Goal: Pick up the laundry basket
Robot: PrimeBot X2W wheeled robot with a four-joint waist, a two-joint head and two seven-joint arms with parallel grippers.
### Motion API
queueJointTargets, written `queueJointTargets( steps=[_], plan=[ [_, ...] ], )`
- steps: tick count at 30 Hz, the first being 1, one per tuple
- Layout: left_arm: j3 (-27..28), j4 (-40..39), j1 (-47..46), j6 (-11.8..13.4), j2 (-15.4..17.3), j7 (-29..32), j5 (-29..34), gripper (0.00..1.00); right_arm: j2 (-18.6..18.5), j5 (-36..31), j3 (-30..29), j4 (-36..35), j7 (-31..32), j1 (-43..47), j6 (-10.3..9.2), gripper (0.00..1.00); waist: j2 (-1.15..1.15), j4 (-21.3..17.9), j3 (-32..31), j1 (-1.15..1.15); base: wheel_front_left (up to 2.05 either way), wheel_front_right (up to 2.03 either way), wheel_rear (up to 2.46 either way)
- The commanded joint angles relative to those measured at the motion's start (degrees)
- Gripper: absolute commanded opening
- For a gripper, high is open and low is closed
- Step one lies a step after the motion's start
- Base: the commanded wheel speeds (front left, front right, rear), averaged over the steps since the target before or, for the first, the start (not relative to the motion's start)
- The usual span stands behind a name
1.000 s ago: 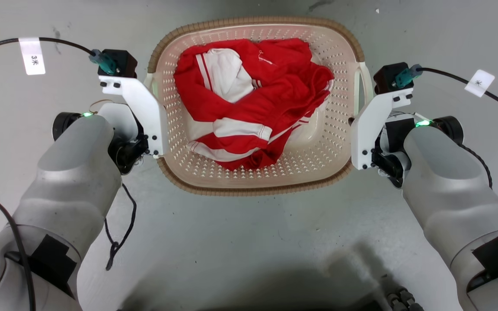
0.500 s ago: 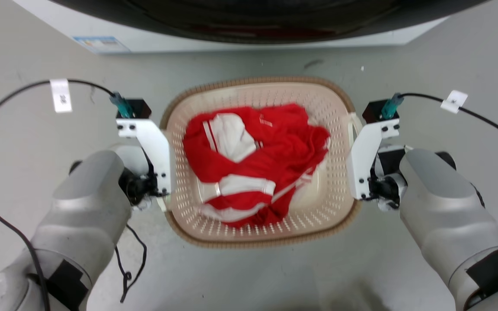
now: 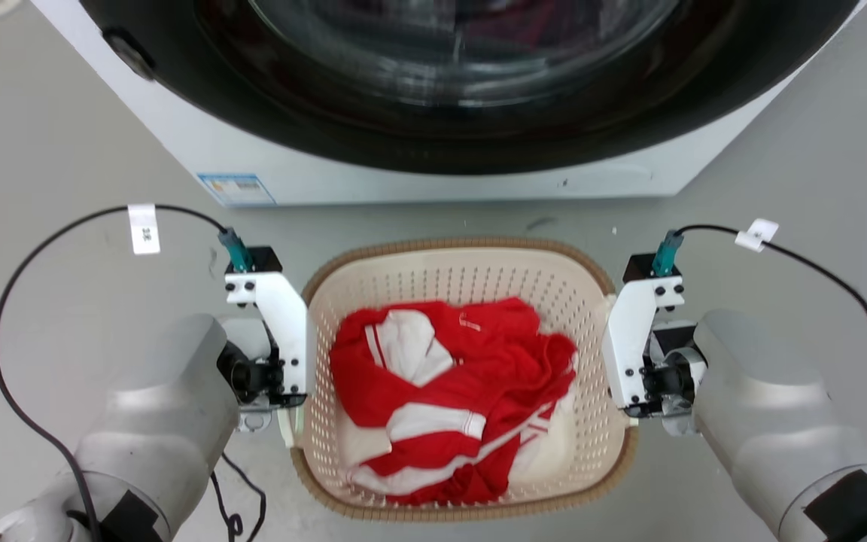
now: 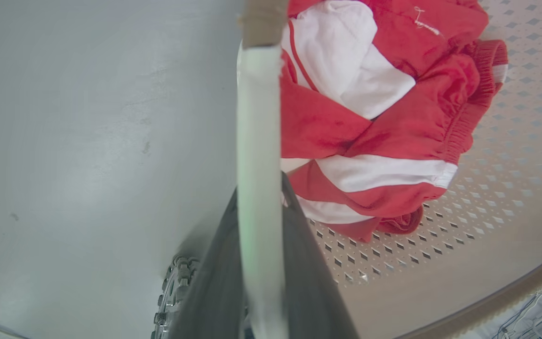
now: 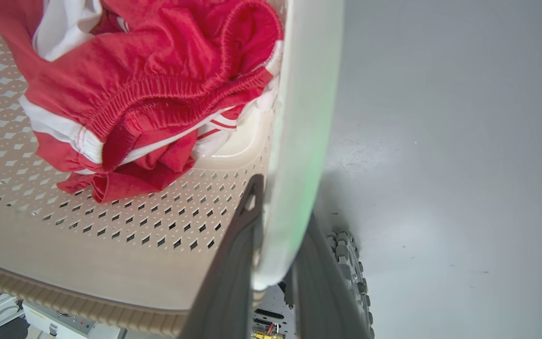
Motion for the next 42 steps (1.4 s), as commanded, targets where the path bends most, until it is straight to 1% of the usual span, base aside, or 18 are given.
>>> queueJointTargets(
  steps=[1,12,25,32,42],
  plan=[
    [-0.17,-0.96,0.62,-0.85,-2.11,0.39,-0.71,0.0,1.81,0.73,0.18,-0.56,0.45,0.62,0.74,0.0,0.0,0.11,-2.63,0.0,0.0,0.0,0.0],
    [-0.95,0.54,3.55,-0.84,-2.92,4.54,-2.93,0.0,1.78,4.07,1.36,0.15,5.84,4.0,0.74,0.0,0.0,0.35,-11.41,0.0,0.0,0.0,0.0],
    [-1.5,2.4,8.4,-0.85,-4.63,7.6,-5.26,0.0,1.83,6.77,3.35,0.4,9.55,8.48,0.74,0.0,0.0,0.37,-21.58,0.0,0.0,0.0,0.0],
    [-1.51,3.23,10.26,-0.85,-5.65,8.88,-6.12,0.0,1.95,7.72,3.94,0.47,10.54,10.41,0.75,0.0,0.0,0.49,-24.57,0.0,0.0,0.0,0.0],
    [-1.4,4.04,12.18,-0.86,-6.95,9.39,-7.21,0.0,2.07,8.11,4.31,0.44,10.52,11.86,0.75,0.0,0.0,0.82,-27.23,0.0,0.0,0.0,0.0]
  ],
)
